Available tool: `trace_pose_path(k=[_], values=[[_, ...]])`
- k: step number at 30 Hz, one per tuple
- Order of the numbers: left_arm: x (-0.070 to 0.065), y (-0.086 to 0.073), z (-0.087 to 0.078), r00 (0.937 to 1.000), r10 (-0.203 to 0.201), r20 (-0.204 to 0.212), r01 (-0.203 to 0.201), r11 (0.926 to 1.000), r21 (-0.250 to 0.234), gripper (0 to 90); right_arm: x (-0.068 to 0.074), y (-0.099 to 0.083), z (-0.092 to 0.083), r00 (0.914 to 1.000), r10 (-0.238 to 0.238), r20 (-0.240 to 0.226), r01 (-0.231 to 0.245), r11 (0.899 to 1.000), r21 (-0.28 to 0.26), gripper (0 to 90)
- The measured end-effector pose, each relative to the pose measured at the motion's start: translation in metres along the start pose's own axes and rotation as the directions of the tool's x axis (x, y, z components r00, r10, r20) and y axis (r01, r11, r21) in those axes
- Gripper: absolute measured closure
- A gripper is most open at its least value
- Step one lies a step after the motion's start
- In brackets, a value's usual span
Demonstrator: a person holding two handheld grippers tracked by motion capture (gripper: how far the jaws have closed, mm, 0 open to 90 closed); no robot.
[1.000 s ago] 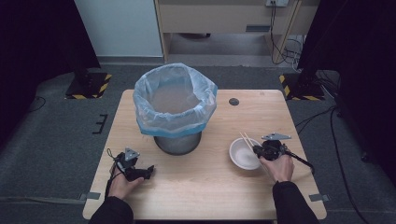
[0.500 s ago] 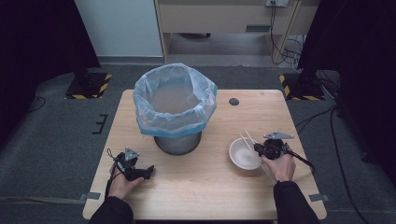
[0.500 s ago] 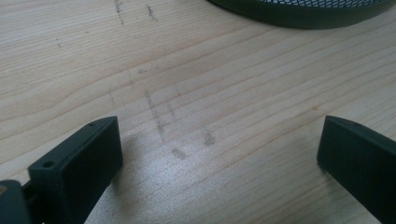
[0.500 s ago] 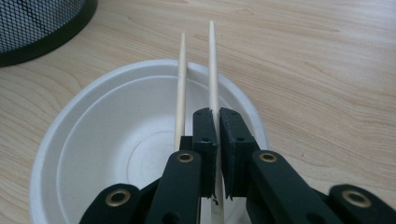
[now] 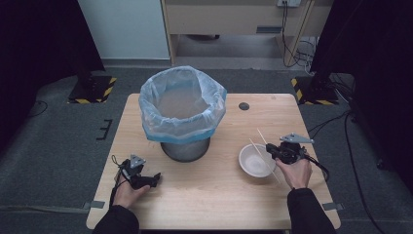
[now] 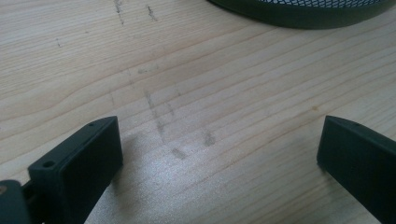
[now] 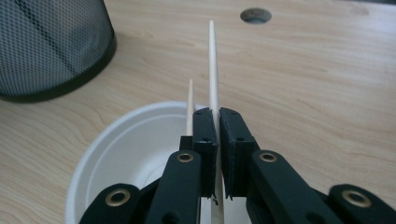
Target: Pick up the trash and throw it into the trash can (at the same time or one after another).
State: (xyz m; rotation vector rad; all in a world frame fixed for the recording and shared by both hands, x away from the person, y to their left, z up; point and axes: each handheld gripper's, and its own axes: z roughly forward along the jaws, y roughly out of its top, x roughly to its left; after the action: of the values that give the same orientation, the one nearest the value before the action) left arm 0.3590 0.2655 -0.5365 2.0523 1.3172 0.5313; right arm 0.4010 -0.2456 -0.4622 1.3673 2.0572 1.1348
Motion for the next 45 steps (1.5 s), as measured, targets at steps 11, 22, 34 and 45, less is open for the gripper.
trace_pose_path(k=[11,22,34,45], values=[[0.0,0.0,0.0,1.0,0.001,0.001,-0.001,1.0,0.0,0.0,0.001,0.019,-0.024,0.9993,0.011,-0.035,-0.015,0.992,-0.128,85.8],[0.0,0.0,0.0,1.0,0.0,0.002,0.0,1.0,-0.001,0.0,0.002,0.034,-0.043,0.9976,0.017,-0.067,-0.032,0.975,-0.218,85.9],[0.0,0.0,0.0,1.0,0.0,0.002,0.0,1.0,-0.001,0.0,0.006,0.058,-0.063,0.992,0.02,-0.125,-0.061,0.943,-0.328,85.9],[0.0,0.0,0.0,1.0,0.0,0.002,0.0,1.0,-0.001,0.0,0.016,0.084,-0.074,0.9862,0.008,-0.165,-0.077,0.906,-0.416,85.9]])
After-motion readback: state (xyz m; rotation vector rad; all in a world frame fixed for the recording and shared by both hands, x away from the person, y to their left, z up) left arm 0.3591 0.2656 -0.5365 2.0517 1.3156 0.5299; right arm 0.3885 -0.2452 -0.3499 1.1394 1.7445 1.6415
